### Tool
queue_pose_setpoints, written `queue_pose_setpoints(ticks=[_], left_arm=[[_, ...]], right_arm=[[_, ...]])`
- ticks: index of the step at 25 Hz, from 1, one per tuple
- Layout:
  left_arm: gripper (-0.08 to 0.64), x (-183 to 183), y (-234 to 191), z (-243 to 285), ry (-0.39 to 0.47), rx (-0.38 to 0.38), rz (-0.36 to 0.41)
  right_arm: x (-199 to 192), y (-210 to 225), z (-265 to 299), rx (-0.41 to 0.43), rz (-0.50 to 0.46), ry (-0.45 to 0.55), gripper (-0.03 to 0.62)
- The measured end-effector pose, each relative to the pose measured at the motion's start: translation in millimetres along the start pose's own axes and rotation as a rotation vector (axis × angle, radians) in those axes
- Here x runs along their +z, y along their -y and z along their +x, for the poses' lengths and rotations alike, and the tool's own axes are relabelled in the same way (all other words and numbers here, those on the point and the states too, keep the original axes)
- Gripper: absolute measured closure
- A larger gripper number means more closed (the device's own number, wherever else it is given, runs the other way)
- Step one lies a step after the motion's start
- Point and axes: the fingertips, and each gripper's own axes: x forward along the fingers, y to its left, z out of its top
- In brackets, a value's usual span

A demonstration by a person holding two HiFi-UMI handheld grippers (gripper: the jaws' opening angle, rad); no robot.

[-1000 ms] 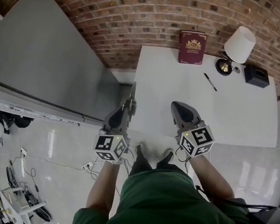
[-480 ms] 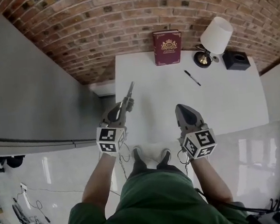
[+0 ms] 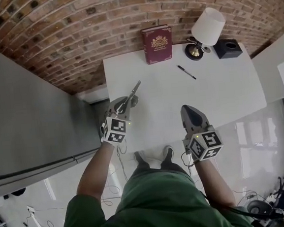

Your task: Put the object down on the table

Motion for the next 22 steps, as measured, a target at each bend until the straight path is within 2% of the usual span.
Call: queue_pose_setpoints(ticks=[4, 9, 22], left_arm=[[0.537, -16, 8, 26, -0.044, -0.072, 0.072], [0.537, -45, 14, 56, -0.109, -0.123, 0.169], [0.537, -87, 32, 91, -0.185, -0.182, 0.230]], right_arm=[[-2, 3, -3, -0.050, 0.013, -0.001, 0.591], [-5, 6, -10, -0.104, 0.023, -0.007, 0.591], [-24, 17, -25, -0.186, 0.061, -0.056, 0.591]])
